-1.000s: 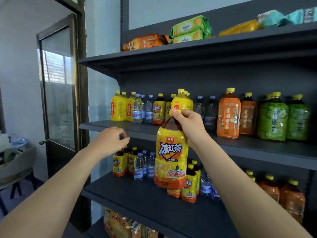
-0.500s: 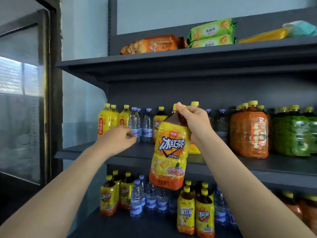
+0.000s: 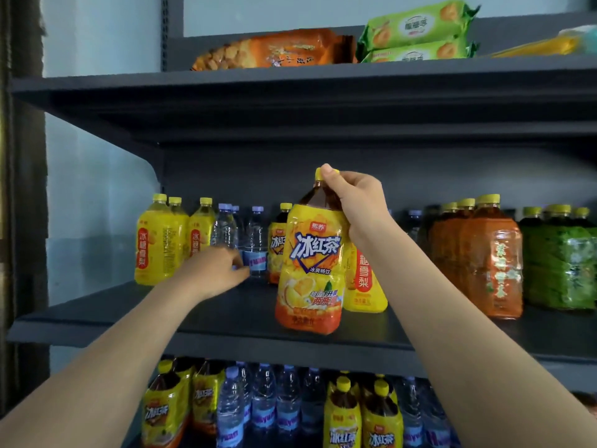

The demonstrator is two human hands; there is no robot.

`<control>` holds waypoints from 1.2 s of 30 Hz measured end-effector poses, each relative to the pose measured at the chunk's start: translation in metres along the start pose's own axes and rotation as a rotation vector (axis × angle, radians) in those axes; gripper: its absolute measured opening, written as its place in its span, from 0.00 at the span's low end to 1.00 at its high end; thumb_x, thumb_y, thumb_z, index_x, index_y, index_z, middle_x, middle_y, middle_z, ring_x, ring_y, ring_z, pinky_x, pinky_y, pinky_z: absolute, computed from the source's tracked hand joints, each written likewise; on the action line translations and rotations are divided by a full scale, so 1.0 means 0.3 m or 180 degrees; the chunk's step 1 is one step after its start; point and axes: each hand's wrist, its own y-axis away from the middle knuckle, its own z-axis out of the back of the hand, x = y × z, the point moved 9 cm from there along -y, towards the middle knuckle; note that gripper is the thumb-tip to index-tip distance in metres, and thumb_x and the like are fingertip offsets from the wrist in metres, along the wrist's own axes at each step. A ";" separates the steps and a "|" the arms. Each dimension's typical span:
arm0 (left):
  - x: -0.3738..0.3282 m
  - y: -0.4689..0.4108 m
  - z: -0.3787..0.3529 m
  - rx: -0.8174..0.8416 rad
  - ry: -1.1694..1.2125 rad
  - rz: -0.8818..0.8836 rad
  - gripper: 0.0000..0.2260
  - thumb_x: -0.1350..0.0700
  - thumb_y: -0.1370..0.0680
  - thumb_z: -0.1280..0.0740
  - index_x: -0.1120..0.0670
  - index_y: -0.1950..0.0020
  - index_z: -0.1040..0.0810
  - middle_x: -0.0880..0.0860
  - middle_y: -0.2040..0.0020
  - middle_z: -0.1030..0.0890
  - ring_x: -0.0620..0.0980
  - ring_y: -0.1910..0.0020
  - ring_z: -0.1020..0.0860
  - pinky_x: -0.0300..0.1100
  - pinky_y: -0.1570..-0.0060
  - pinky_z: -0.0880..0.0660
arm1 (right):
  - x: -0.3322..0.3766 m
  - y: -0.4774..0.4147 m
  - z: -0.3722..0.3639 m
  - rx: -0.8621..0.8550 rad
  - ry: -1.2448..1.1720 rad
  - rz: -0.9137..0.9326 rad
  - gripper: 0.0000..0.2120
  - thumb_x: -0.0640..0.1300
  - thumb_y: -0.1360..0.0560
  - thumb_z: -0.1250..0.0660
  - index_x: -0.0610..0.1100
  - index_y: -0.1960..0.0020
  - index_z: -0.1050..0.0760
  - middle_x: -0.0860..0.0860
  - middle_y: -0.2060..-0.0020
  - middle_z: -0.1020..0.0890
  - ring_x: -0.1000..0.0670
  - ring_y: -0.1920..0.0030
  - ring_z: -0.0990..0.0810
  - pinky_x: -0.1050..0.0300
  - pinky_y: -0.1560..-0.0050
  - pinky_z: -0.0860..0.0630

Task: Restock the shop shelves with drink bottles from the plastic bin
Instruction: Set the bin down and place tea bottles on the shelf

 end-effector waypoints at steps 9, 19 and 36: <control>0.066 -0.114 -0.213 0.0493 0.0365 0.0057 0.15 0.47 0.23 0.37 0.53 0.42 0.24 0.52 0.41 0.22 0.49 0.46 0.25 0.42 0.47 0.27 | -0.152 -0.187 -0.094 -0.0032 0.0181 0.0026 0.09 0.51 0.25 0.32 0.50 0.62 0.27 0.45 0.57 0.17 0.45 0.53 0.18 0.45 0.46 0.21; 0.154 -0.127 -0.482 0.1832 0.0436 -0.0097 0.28 0.37 0.22 0.46 0.49 0.26 0.41 0.51 0.26 0.41 0.50 0.28 0.40 0.43 0.30 0.41 | -0.344 -0.320 -0.138 -0.0284 0.0407 -0.0007 0.09 0.50 0.25 0.31 0.49 0.62 0.25 0.51 0.61 0.19 0.48 0.53 0.19 0.47 0.44 0.22; 0.131 -0.119 -0.496 0.1996 0.0088 -0.0365 0.32 0.31 0.25 0.52 0.43 0.24 0.50 0.47 0.23 0.50 0.49 0.24 0.49 0.47 0.26 0.51 | -0.532 -0.467 -0.268 -0.0221 0.0473 -0.0214 0.20 0.50 0.25 0.33 0.37 0.40 0.25 0.48 0.53 0.19 0.48 0.48 0.19 0.50 0.42 0.23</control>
